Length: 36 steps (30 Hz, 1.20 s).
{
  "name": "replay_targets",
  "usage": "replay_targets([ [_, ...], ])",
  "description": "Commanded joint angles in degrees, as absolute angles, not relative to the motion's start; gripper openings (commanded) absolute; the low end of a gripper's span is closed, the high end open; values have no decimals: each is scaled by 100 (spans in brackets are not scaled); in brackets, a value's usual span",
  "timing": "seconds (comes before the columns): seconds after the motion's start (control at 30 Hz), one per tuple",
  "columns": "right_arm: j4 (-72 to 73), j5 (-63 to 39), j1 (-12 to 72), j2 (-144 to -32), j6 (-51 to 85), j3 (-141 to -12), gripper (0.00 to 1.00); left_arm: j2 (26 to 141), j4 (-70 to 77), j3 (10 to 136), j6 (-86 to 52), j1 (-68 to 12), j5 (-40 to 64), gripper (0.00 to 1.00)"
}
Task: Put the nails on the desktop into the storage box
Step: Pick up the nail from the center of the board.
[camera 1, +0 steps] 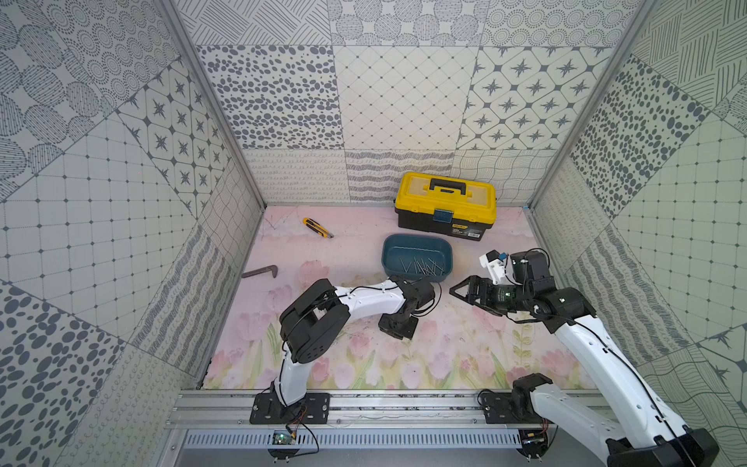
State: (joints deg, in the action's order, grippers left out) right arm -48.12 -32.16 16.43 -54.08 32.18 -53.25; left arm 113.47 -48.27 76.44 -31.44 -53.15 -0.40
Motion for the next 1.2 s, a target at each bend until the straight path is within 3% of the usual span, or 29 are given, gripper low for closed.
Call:
replay_targets([
  [0.0,-4592,-3279,1679,-5372,3260,-5440,97,11406,-4747,7382,-3124,-5313,-270,0],
  [0.63,-3722,-3981,1687,-5433,3947,-5338,97,9602,-4400,7563,-3392,-5416,962,0],
  [0.97,-3351,-4322,1685,-5579,4137,-5399,96,9115,-2969,7977,-4125,-5221,2530,0],
  [1.17,-3129,-4408,1687,-5524,4278,-5450,89,9006,-2631,8119,-4385,-5178,2723,0],
])
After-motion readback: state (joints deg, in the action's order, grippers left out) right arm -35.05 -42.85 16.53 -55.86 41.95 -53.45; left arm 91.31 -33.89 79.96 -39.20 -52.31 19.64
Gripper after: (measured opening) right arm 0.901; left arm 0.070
